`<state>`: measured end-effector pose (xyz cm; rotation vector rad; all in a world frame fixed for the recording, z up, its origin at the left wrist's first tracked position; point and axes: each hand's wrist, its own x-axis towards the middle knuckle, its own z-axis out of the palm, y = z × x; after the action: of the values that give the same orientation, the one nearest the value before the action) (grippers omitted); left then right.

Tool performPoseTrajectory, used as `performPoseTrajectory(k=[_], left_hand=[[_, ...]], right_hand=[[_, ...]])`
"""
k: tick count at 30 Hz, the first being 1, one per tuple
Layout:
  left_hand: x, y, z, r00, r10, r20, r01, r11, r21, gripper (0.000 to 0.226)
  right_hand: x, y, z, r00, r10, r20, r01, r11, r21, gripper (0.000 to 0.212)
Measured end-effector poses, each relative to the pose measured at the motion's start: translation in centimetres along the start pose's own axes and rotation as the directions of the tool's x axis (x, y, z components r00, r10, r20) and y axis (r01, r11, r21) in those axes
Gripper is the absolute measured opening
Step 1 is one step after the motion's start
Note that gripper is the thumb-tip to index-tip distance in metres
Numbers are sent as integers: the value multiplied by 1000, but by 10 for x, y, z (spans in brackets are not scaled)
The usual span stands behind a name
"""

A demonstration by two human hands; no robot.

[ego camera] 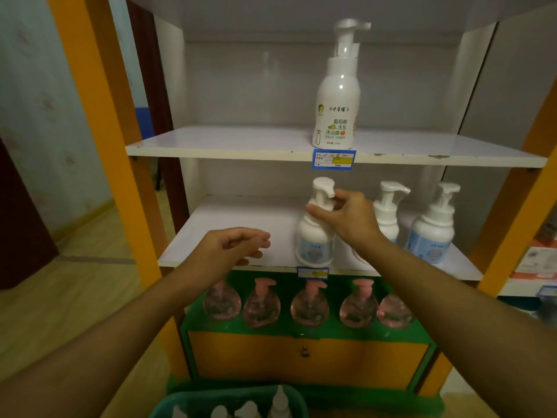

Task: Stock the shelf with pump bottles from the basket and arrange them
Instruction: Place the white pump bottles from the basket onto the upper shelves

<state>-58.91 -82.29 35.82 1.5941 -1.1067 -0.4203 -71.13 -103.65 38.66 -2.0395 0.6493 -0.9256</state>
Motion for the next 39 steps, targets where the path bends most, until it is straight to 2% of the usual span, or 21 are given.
performPoseTrajectory(k=[2, 4, 12, 20, 23, 26, 29, 34, 39], left_hand=[[2, -8, 0, 1000, -28, 6, 28, 1000, 2, 18], [3, -15, 0, 999, -46, 16, 46, 999, 11, 18], [-5, -35, 2, 998, -59, 28, 59, 998, -4, 19], [-7, -36, 10, 994, -102, 42, 104, 994, -46, 19], [-7, -33, 11, 994, -94, 47, 95, 995, -37, 20], [-9, -29, 9, 996, -88, 29, 89, 995, -40, 20], [-14, -25, 13, 995, -92, 23, 94, 994, -57, 19], [-28, -24, 24, 991, -123, 43, 128, 984, -123, 22], [-58, -48, 26, 977, -213, 19, 213, 973, -83, 19]], right_hand=[[9, 6, 1, 999, 17, -34, -19, 999, -37, 50], [17, 12, 2, 998, 33, -44, -36, 997, -65, 53], [37, 25, 1, 993, 105, -51, -111, 984, -142, 40], [29, 30, -1, 995, 83, 47, -76, 987, -143, 50], [21, 28, -6, 994, 66, 85, -57, 993, -103, 63], [4, 26, -14, 1000, 5, -16, -6, 998, -61, 69], [-18, 26, -21, 997, -33, -71, 31, 999, -33, 52], [-52, 28, -3, 995, -43, 86, 41, 999, 23, 28], [-93, 39, 60, 954, -58, 295, 35, 996, 83, 28]])
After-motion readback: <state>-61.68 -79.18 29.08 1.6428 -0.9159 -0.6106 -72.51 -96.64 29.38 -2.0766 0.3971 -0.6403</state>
